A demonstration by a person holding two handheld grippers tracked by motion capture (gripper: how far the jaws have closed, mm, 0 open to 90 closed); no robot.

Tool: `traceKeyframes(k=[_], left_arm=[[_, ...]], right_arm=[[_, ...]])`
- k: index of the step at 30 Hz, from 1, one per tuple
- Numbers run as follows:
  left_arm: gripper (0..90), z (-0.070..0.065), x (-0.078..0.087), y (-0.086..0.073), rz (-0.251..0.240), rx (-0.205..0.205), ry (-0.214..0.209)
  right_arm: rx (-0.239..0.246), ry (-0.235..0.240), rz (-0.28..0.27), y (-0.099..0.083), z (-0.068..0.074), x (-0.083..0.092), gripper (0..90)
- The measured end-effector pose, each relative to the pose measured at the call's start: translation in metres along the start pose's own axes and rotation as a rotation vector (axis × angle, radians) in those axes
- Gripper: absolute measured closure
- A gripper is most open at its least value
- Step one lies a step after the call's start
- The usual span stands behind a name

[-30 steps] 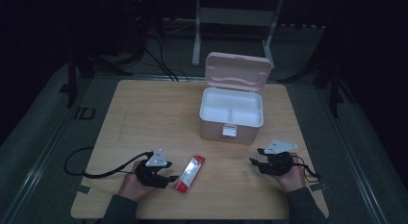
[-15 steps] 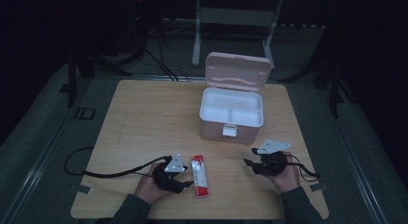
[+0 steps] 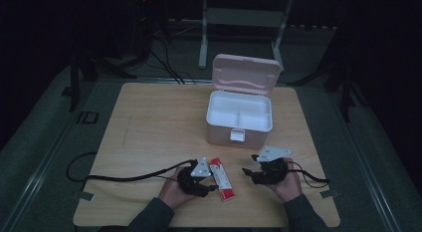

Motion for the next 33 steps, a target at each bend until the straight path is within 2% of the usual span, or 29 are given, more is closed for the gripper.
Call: traceKeyframes(k=[4,7,9,11,16,18,19,22,24,26,28,33], left_arm=[[51.5,0.012,0.011,0.001,0.004,-0.013,0.071],[51.0,0.020,0.021,0.002,-0.003,-0.025,0.112],[50.7,0.027,0.031,0.003,-0.031,-0.002,0.114],[50.4,0.037,0.040,0.001,-0.051,0.023,0.137],[49.7,0.057,0.063,-0.004,-0.089,0.082,0.184],[49.4,0.062,0.071,-0.006,-0.099,0.093,0.199],[49.3,0.064,0.074,-0.006,-0.105,0.101,0.203],[49.1,0.067,0.078,-0.007,-0.112,0.106,0.207],[48.9,0.068,0.078,-0.008,-0.116,0.111,0.207],[48.7,0.069,0.079,-0.009,-0.118,0.114,0.208],[48.6,0.070,0.080,-0.010,-0.120,0.118,0.207],[48.6,0.072,0.082,-0.010,-0.117,0.117,0.216]], right_arm=[[-0.002,0.006,-0.010,0.009,0.010,-0.006,32.9],[-0.011,0.039,-0.031,0.018,0.021,-0.012,30.6],[-0.002,0.065,-0.032,0.023,0.029,-0.017,30.5],[0.017,0.079,-0.019,0.027,0.038,-0.025,29.3],[0.010,0.119,-0.017,0.036,0.055,-0.042,23.1],[-0.003,0.132,-0.025,0.041,0.061,-0.047,19.8],[-0.010,0.131,-0.022,0.042,0.062,-0.051,19.3],[0.012,0.115,0.022,0.040,0.062,-0.061,19.5],[0.014,0.106,0.046,0.037,0.060,-0.066,21.8],[0.007,0.122,0.051,0.034,0.059,-0.069,26.1],[-0.008,0.146,0.049,0.031,0.058,-0.067,36.2],[-0.031,0.146,0.059,0.024,0.046,-0.062,48.2]])
Point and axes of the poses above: each handheld gripper's, and its own axes: x roughly backward along the jaws, y roughly out of its top, z roughly to its left, the point moved 8 cm from there along -x, roughly forward along the jaws, and after that the axes turned 15 degrees about x, right-handed, at the moved point
